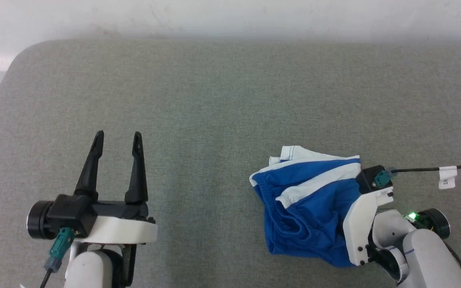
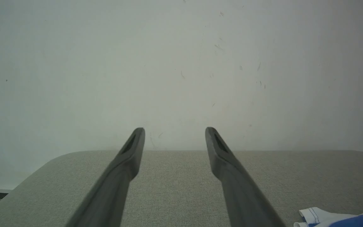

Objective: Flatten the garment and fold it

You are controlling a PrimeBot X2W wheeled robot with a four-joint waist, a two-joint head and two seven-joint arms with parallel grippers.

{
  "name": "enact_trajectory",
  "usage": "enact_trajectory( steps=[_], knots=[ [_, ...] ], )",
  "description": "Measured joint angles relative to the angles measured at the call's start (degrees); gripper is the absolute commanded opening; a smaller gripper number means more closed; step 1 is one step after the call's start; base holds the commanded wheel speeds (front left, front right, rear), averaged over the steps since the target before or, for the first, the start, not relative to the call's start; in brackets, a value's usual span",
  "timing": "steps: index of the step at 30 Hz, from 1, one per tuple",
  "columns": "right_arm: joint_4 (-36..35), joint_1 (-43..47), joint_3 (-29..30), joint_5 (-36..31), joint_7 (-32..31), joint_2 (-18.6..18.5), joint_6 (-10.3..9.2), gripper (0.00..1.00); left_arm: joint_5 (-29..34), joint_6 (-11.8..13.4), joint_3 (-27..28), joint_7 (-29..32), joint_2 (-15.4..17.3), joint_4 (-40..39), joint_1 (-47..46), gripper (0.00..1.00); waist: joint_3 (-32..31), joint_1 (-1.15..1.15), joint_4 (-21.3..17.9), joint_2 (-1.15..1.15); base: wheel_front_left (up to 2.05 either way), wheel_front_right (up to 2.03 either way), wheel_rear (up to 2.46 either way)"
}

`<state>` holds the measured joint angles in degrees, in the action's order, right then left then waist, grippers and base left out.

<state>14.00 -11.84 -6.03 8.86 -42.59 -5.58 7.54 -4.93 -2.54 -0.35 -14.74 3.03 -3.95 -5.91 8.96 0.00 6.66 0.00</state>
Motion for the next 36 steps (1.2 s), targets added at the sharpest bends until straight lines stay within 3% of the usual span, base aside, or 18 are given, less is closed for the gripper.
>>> enact_trajectory(
  steps=[1,7,15,18,27,36],
  knots=[
    [0.4,-0.3,-0.3,0.0,0.4,-0.2,0.01,0.0,0.0,0.0,0.0,0.0,0.0,0.1,0.0,1.0,0.0,0.0,0.0,0.0,0.0,0.0,0.0],
    [1.5,-3.0,-7.5,2.3,1.4,-3.8,0.09,0.0,0.0,0.0,0.8,0.0,0.0,0.0,0.1,1.0,0.1,0.0,-1.7,0.0,0.0,0.0,0.0],
    [-0.2,-11.4,-18.8,6.7,1.3,-17.9,0.05,0.0,1.1,0.1,2.3,0.0,0.2,-1.0,0.5,1.0,0.9,0.01,-8.8,0.0,0.0,0.0,0.0],
    [0.4,-16.0,-20.7,8.3,2.4,-21.1,0.08,0.0,1.7,-0.1,2.1,0.0,0.3,-1.3,-0.1,1.0,1.7,0.01,-12.3,0.0,0.0,0.0,0.0],
    [12.1,-28.5,-18.0,9.3,9.1,-23.3,0.07,0.0,3.6,-1.3,0.5,0.0,2.4,-1.8,-5.2,1.0,6.9,0.01,-21.3,0.0,0.0,0.0,0.0],
    [24.1,-35.6,-9.5,4.3,15.2,-25.4,0.08,0.0,5.3,-1.5,0.2,0.0,5.1,-3.2,-8.3,1.0,15.9,0.02,-24.1,0.0,0.0,0.0,0.0]
  ],
)
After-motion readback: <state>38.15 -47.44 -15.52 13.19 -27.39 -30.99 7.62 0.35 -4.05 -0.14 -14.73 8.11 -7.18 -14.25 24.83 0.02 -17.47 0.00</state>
